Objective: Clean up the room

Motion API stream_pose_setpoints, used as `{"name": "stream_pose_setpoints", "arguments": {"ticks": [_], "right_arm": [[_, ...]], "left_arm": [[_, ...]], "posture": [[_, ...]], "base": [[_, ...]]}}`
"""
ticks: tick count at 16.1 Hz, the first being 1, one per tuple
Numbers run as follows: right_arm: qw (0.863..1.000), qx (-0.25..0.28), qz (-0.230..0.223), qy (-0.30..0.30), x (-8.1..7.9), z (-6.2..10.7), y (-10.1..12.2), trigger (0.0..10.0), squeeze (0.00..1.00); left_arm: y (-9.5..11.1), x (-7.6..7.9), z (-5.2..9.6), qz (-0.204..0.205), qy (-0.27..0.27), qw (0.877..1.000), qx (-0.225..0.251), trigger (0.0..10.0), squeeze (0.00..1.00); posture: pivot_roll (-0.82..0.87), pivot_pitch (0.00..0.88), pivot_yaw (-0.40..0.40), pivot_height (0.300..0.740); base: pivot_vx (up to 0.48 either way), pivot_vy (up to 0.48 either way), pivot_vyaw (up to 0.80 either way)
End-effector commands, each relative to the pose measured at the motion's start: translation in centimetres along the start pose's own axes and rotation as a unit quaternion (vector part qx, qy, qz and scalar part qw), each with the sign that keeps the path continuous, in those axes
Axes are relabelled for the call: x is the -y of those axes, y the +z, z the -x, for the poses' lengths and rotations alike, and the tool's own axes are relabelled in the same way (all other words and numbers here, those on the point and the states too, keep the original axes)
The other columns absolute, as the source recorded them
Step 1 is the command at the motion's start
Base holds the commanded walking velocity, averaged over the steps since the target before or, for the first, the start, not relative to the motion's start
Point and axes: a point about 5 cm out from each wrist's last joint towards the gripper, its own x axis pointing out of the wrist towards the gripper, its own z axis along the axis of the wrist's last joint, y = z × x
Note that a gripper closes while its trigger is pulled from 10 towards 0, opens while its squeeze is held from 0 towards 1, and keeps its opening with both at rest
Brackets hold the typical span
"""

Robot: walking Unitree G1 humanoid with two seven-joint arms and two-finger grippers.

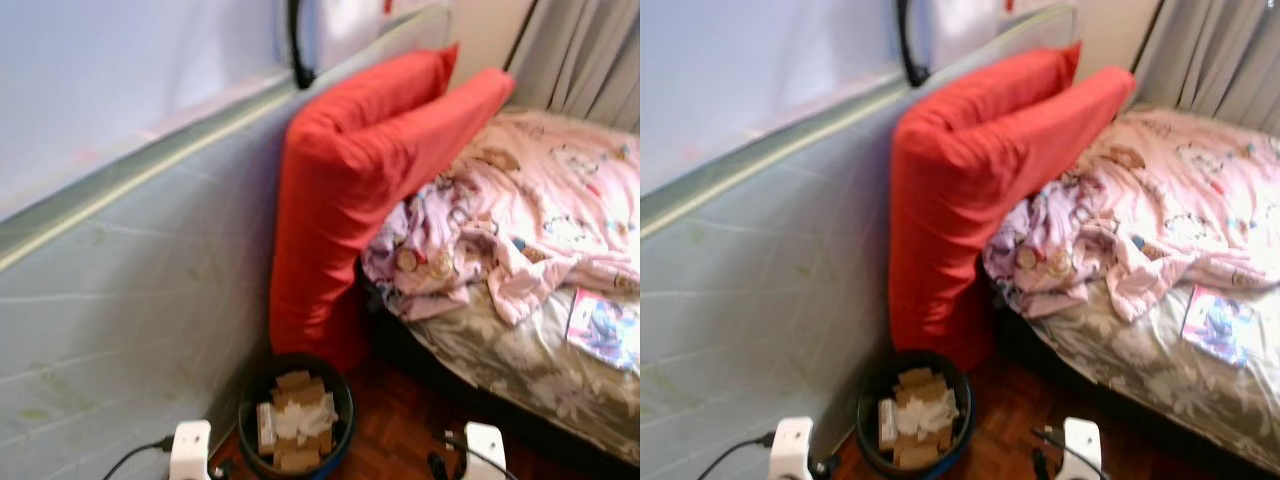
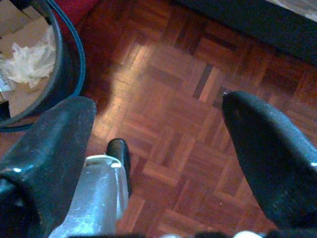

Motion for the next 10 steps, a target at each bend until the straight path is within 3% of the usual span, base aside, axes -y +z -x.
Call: {"name": "stream_pose_setpoints", "arguments": {"ticks": [1,10], "right_arm": [[1.000,0.005,0.000,-0.001,0.04,-0.01,0.15,10.0,0.00],[1.000,0.004,0.003,-0.002,0.04,-0.03,0.17,10.0,0.00]], "left_arm": [[-0.65,-0.09,0.16,-0.006,0.002,1.000,-0.010,10.0,0.00],[-0.70,-0.06,0.18,-0.007,0.001,1.000,-0.009,10.0,0.00]], "posture": [[0.01,0.024,0.001,0.740],[0.01,0.010,0.001,0.740]], "base": [[0.000,-0.349,0.00],[0.000,-0.347,0.00]]}}
